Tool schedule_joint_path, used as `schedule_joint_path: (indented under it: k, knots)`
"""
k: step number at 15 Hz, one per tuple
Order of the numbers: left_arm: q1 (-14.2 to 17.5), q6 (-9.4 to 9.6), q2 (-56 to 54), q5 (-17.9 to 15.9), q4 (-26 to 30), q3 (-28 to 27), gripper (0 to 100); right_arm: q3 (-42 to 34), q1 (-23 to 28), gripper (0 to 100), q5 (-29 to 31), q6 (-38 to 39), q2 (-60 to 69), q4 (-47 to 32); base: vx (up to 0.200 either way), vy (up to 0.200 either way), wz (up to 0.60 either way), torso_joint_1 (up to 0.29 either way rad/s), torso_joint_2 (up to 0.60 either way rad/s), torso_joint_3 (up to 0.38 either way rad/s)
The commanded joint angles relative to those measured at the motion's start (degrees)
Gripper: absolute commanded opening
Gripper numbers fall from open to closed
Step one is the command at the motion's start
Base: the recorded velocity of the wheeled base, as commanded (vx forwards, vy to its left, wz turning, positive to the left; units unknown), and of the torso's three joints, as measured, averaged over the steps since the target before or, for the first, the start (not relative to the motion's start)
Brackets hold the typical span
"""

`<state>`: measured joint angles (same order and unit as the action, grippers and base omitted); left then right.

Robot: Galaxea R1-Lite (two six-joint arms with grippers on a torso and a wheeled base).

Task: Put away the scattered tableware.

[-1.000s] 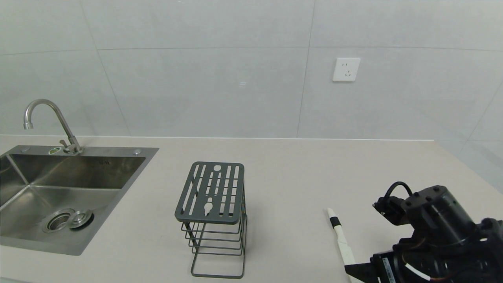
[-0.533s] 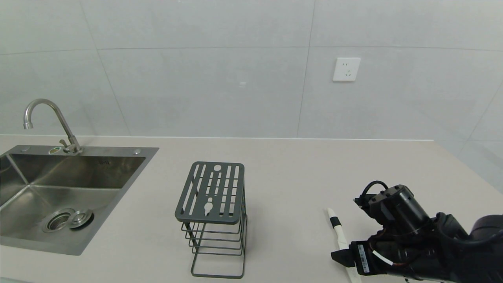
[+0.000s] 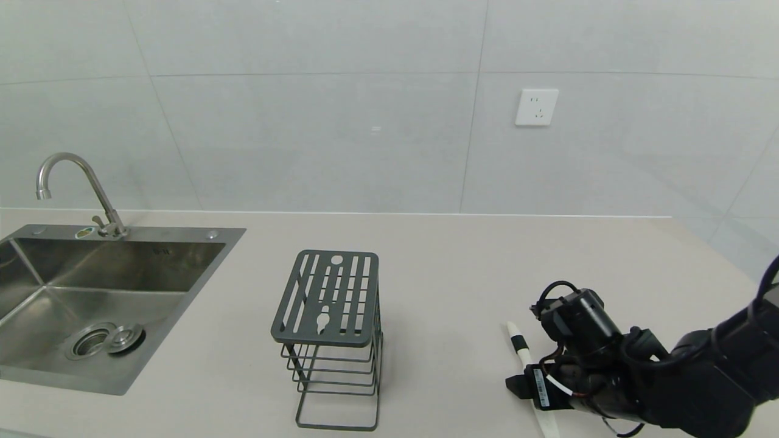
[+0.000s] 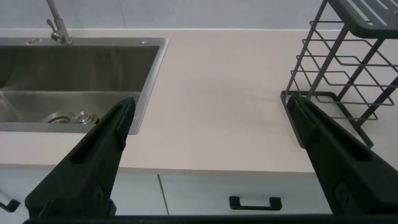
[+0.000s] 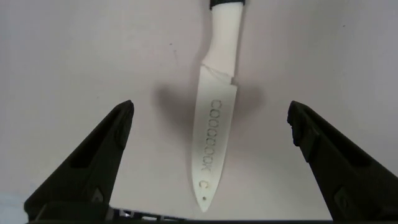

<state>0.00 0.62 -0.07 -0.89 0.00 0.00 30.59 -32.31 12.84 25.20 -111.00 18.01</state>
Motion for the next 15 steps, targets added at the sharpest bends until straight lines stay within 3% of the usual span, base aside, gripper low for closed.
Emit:
schedule_joint_path:
  k: [1, 13, 14, 15]
  knots:
    - [0.0, 0.08, 0.07, 0.01, 0.0, 0.0, 100, 0.61, 1.28, 100, 0.61, -1.73, -1.42, 0.1, 0.0, 0.0, 0.0, 0.0, 0.0, 0.0]
    - [0.0, 0.08, 0.07, 0.01, 0.0, 0.0, 100, 2.55, 1.54, 100, 0.7, -3.23, -5.99, 3.79, 0.0, 0.0, 0.0, 0.0, 0.0, 0.0]
    - [0.0, 0.08, 0.07, 0.01, 0.0, 0.0, 100, 1.93, 1.1, 0, 0.61, -3.23, -6.34, 3.79, 0.0, 0.0, 0.0, 0.0, 0.0, 0.0]
    - [0.0, 0.08, 0.07, 0.01, 0.0, 0.0, 100, 1.49, 0.58, 0, 0.61, -3.05, -6.78, 3.79, 0.0, 0.0, 0.0, 0.0, 0.0, 0.0]
